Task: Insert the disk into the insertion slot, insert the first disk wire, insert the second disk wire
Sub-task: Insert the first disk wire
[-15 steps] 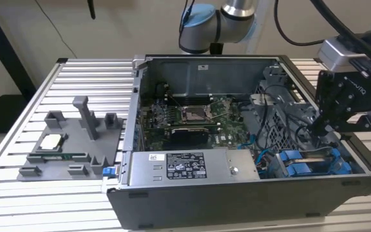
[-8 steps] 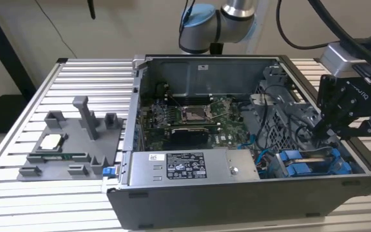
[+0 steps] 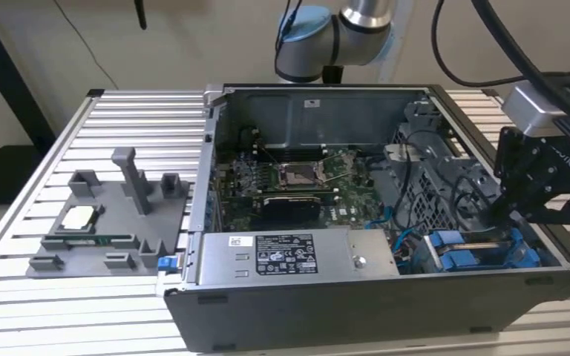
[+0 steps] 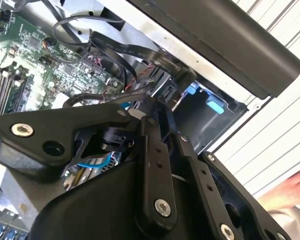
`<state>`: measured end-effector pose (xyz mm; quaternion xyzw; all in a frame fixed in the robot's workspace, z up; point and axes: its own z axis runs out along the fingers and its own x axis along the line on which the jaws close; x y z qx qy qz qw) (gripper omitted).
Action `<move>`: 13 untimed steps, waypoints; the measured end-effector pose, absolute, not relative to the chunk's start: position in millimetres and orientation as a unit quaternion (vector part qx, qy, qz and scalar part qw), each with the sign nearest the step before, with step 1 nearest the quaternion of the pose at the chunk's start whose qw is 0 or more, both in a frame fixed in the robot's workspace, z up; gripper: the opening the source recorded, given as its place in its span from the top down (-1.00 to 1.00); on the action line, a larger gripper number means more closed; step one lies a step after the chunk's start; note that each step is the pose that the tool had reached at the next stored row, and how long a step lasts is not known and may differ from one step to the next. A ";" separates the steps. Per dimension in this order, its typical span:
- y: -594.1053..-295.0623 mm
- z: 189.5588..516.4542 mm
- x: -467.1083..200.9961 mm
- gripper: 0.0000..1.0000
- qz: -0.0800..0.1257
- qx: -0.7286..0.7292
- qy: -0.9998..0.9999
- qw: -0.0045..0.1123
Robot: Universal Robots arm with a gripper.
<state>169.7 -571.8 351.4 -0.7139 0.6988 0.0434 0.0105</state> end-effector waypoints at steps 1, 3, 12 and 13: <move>-572.6 350.3 170.1 0.62 0.043 -0.714 0.699 0.010; -574.0 348.0 170.9 0.62 0.044 -0.714 0.699 0.010; -575.6 341.4 171.5 0.62 0.044 -0.714 0.699 0.010; -575.6 341.1 171.5 0.62 0.044 -0.714 0.699 0.010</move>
